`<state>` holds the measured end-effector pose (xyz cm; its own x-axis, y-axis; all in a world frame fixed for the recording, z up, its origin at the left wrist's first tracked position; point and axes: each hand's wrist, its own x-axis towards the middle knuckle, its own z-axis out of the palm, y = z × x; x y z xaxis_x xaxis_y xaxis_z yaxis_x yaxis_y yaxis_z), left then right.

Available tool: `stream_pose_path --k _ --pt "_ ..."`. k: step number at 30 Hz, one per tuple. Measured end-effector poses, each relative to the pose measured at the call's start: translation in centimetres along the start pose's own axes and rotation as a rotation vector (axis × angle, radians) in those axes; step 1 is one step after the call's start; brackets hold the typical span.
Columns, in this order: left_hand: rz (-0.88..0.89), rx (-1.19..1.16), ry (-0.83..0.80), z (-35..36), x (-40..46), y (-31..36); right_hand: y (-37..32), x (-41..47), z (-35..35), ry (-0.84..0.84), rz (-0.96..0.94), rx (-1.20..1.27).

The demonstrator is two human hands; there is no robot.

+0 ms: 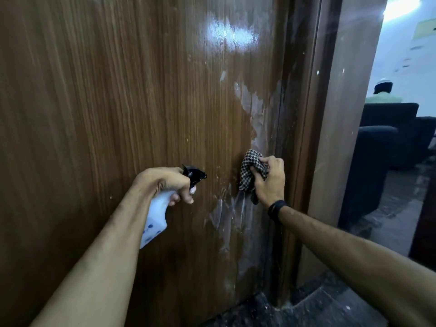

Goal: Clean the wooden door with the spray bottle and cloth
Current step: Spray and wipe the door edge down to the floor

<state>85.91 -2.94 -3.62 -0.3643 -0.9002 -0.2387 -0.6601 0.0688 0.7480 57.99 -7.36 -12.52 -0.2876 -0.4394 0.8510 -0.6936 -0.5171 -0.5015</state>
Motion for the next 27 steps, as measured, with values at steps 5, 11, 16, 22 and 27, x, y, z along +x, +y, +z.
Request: stream_pose_path --k 5,11,16,22,27 --pt "-0.027 0.032 -0.025 0.9 0.7 -0.5 -0.3 -1.2 0.7 -0.036 0.013 0.013" --pt "-0.051 0.065 -0.069 1.6 1.5 -1.2 -1.4 -1.2 1.6 -0.049 0.018 0.041" --pt "-0.039 0.014 -0.26 2.0 1.6 -1.8 -1.6 -1.8 2.7 -0.057 0.04 0.074" --pt "-0.07 -0.006 -0.274 2.1 2.2 -3.1 -0.9 -8.4 4.5 -0.165 0.094 0.072" --pt "-0.006 -0.091 -0.207 2.2 2.6 -3.5 0.2 -11.5 4.9 -0.299 0.113 0.059"
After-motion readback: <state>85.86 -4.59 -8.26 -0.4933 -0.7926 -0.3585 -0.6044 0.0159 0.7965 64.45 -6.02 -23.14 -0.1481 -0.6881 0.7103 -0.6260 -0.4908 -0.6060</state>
